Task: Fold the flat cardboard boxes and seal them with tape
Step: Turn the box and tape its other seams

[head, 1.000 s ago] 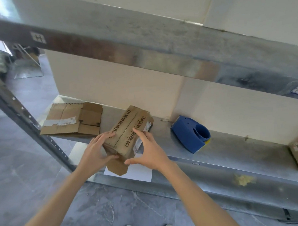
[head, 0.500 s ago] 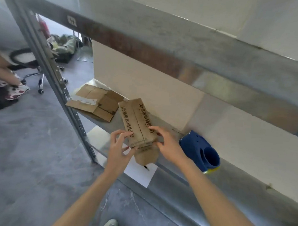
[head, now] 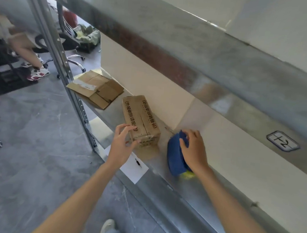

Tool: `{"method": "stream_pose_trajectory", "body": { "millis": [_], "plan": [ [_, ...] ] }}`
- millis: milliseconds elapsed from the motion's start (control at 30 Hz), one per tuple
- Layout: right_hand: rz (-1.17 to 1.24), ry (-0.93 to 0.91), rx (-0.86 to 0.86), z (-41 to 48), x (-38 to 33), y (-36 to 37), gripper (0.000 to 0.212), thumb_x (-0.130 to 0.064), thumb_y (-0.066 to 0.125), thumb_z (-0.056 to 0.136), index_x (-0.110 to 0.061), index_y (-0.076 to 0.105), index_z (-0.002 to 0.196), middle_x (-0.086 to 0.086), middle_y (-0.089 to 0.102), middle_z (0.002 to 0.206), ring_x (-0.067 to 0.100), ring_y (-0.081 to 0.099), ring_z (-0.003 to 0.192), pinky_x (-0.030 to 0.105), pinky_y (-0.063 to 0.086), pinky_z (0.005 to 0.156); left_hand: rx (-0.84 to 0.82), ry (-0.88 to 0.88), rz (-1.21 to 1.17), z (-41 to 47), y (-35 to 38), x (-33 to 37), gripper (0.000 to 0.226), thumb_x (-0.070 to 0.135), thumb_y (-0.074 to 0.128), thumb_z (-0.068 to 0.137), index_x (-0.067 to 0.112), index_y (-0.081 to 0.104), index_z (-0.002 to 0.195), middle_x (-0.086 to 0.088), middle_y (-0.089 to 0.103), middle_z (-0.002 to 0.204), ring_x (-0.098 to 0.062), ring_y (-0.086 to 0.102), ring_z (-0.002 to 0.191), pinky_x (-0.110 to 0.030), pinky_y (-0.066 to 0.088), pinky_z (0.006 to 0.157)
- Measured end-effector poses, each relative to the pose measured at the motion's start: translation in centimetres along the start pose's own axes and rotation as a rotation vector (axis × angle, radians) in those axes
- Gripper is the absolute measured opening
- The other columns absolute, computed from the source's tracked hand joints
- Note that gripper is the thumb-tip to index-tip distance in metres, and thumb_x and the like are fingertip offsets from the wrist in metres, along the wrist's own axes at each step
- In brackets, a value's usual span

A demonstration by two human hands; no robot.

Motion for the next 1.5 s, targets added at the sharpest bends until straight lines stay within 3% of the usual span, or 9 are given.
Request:
{"method": "stream_pose_trajectory", "body": {
  "millis": [233,333,500,700,900,1067,1233,1367,1500],
  "plan": [
    [-0.044,0.21,-0.084,-2.7,3.1,1.8,0.067,-0.051,0.064,0.091,-0.02,0.037,0.144,0.012,0.051,0.125,0.031,0.058,0.105,0.04,0.051,0.084,-0.026,0.061,0.086,-0.1,-0.6,0.1,0.045,0.042,0.07,0.085,0.035,0.058,0.128,0.017,0.036,0.129,0.011,0.046,0.107,-0.01,0.043,0.086],
    [-0.044,0.237,-0.121,-3.2,3.9,2.7,0.082,-0.051,0.067,0.088,-0.024,0.024,0.152,0.011,0.055,0.128,0.027,0.061,0.104,0.03,0.044,0.076,-0.032,0.046,0.069,0.2,-0.6,-0.4,0.042,0.041,0.069,0.086,0.035,0.06,0.126,0.019,0.037,0.128,0.006,0.049,0.107,-0.023,0.05,0.089],
    [-0.001,0.282,-0.202,-4.1,4.9,4.2,0.083,-0.051,0.06,0.093,-0.035,0.008,0.156,-0.008,0.058,0.073,0.002,0.055,0.06,0.018,0.041,0.046,-0.058,0.096,0.108,0.1,-0.8,-0.5,0.045,0.022,0.077,0.085,0.03,0.06,0.126,0.019,0.035,0.129,0.006,0.048,0.105,-0.016,0.049,0.086],
    [0.009,0.311,-0.238,-4.3,5.5,4.6,0.083,-0.054,0.057,0.093,-0.045,0.001,0.154,0.001,0.057,0.093,0.011,0.061,0.068,0.029,0.05,0.055,-0.158,0.272,0.361,1.6,-1.1,1.3,0.044,0.034,0.08,0.078,0.017,0.068,0.116,0.001,0.048,0.145,-0.021,0.041,0.136,-0.034,0.041,0.098],
    [-0.01,0.314,-0.225,-4.5,5.8,4.7,0.082,-0.058,0.053,0.094,-0.05,-0.004,0.152,0.006,0.059,0.128,0.019,0.062,0.08,0.035,0.053,0.065,-0.245,0.381,0.495,3.0,-0.9,2.4,0.044,0.041,0.079,0.074,0.016,0.071,0.109,-0.002,0.061,0.129,-0.027,0.051,0.125,-0.045,0.051,0.093],
    [-0.002,0.309,-0.226,-4.5,5.8,4.9,0.082,-0.06,0.053,0.093,-0.054,-0.006,0.149,-0.004,0.05,0.096,0.009,0.058,0.07,0.037,0.057,0.063,-0.253,0.46,0.539,3.7,-0.8,3.0,0.042,0.044,0.077,0.074,0.017,0.073,0.106,-0.002,0.064,0.118,-0.027,0.054,0.106,-0.043,0.055,0.077],
    [0.037,0.305,-0.268,-4.4,5.7,5.0,0.091,-0.061,0.061,0.087,-0.057,-0.007,0.147,-0.007,0.051,0.107,-0.001,0.055,0.071,0.016,0.042,0.049,-0.278,0.45,0.5,4.0,-0.8,2.9,0.04,0.043,0.078,0.073,0.021,0.073,0.106,0.002,0.063,0.117,-0.024,0.051,0.105,-0.041,0.054,0.077],
    [0.009,0.284,-0.286,-4.2,5.9,4.8,0.097,-0.043,0.068,0.09,-0.05,-0.006,0.152,0.001,0.055,0.131,-0.003,0.05,0.072,0.012,0.038,0.05,-0.295,0.414,0.464,4.4,-1.1,2.6,0.033,0.036,0.079,0.077,0.025,0.073,0.107,0.006,0.061,0.118,-0.019,0.047,0.108,-0.04,0.052,0.079],
    [0.014,0.301,-0.302,-3.9,5.7,4.4,0.093,-0.022,0.064,0.092,-0.046,0.0,0.155,0.006,0.057,0.132,0.015,0.055,0.07,0.033,0.049,0.06,-0.286,0.368,0.413,3.9,-1.2,2.3,0.034,0.027,0.08,0.079,0.024,0.073,0.112,0.006,0.059,0.124,-0.019,0.047,0.116,-0.038,0.05,0.085]
  ]
}}
Point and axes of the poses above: each hand's wrist, its own z-axis towards the middle knuckle, its own y-axis out of the palm, x = y × z, the point moved 10 cm from there along z, towards the middle knuckle
